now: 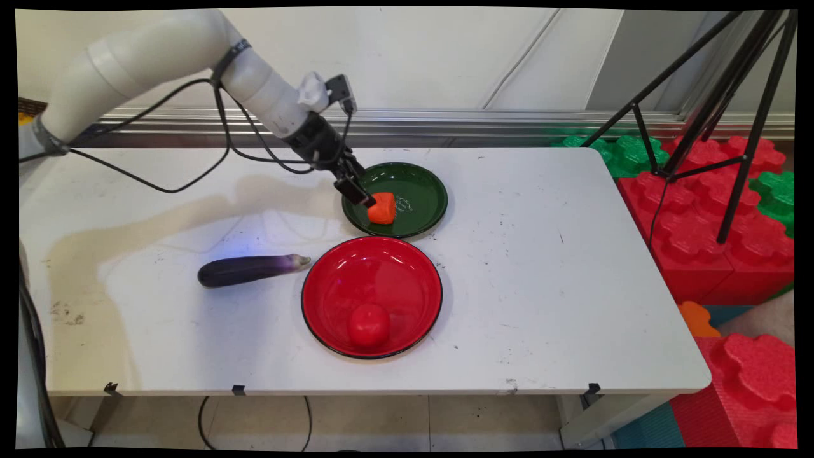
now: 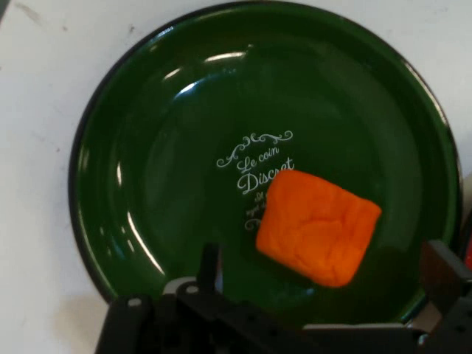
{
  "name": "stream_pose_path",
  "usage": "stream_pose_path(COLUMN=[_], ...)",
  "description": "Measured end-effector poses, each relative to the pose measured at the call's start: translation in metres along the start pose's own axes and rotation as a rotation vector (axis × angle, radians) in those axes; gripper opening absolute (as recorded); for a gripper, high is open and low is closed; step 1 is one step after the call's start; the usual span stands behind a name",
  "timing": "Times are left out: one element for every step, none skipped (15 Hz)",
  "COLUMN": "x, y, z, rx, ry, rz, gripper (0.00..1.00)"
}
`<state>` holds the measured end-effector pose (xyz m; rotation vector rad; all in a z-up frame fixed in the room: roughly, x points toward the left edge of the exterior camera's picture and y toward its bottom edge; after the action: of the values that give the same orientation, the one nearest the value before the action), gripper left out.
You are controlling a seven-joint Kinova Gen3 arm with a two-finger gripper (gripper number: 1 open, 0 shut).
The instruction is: Pick up the mandarin from the green plate
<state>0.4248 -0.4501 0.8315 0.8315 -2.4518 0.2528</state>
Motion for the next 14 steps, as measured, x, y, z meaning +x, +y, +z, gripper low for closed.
stream_pose_path(x=[0.001,0.001,0.001,0.002,0.002,0.002,0.002,0.003,0.003,0.004,0.004,0.005,0.005,0.006], y=[-0.001,-0.002,-0.002,-0.003,-0.003,-0.004,-0.004,-0.004,-0.005,-0.006,-0.006,-0.007,-0.008,-0.008], z=[0.004,0.010,0.014,0.020,0.023,0.028,0.031,0.035,0.038,0.042,0.045,0.048,0.050,0.052], rx=[-0.003,-0.007,-0.010,-0.016,-0.019,-0.023,-0.025,-0.028,-0.029,-0.031,-0.032,-0.033,-0.033,-0.033], ry=[-0.006,-0.014,-0.019,-0.026,-0.031,-0.037,-0.042,-0.047,-0.050,-0.054,-0.057,-0.059,-0.062,-0.063], rz=[0.004,0.009,0.013,0.018,0.022,0.028,0.031,0.038,0.042,0.052,0.058,0.068,0.076,0.081], gripper=[1.00,1.00,1.00,1.00,1.00,1.00,1.00,1.00,1.00,1.00,1.00,1.00,1.00,1.00])
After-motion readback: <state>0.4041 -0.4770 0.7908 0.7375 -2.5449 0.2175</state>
